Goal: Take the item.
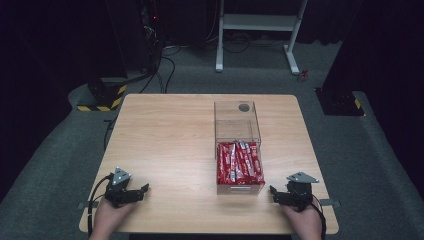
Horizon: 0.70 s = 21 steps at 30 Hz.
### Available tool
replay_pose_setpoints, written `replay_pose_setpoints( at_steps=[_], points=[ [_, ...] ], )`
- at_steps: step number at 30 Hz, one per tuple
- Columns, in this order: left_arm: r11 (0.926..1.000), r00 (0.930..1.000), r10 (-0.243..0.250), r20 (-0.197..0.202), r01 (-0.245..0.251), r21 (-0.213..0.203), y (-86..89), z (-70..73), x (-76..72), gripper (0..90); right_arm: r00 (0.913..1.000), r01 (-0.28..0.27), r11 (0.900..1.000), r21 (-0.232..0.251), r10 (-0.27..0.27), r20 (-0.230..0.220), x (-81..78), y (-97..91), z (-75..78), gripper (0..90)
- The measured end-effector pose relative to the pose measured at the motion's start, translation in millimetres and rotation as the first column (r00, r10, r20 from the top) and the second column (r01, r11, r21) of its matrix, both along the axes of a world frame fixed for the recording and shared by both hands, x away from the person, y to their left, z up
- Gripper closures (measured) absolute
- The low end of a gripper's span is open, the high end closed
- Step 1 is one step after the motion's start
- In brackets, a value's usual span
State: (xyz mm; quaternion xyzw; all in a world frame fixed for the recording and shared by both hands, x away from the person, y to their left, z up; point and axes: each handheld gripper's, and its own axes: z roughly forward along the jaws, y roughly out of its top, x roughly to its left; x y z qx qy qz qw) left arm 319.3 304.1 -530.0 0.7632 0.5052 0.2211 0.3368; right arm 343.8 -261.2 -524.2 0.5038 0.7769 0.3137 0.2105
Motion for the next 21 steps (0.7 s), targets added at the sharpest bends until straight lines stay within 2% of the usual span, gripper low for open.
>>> replay_pose_setpoints(
  at_steps=[3,16,20,21],
  points=[
    [1.0000,1.0000,0.001,0.000,-0.001,0.000,0.0,0.0,0.0,15.4,0.9997,0.023,0.9997,0.003,-0.023,-0.002,-0.1,0.3,0.0,10.2],
    [0.9999,0.9999,0.012,0.003,-0.012,0.003,2.7,2.2,-1.1,20.4,0.9998,0.022,0.9998,0.002,-0.022,0.000,0.5,0.9,-0.2,9.8],
    [0.9997,0.9998,0.018,0.007,-0.018,-0.018,2.5,4.9,-3.1,21.3,0.9998,0.022,0.9998,0.002,-0.022,0.000,0.5,1.0,-0.2,9.8],
    [0.9998,0.9998,0.015,0.010,-0.014,-0.011,2.5,5.9,-3.7,21.7,0.9998,0.022,0.9998,0.002,-0.022,0.000,0.5,1.0,-0.2,9.8]
  ],
)
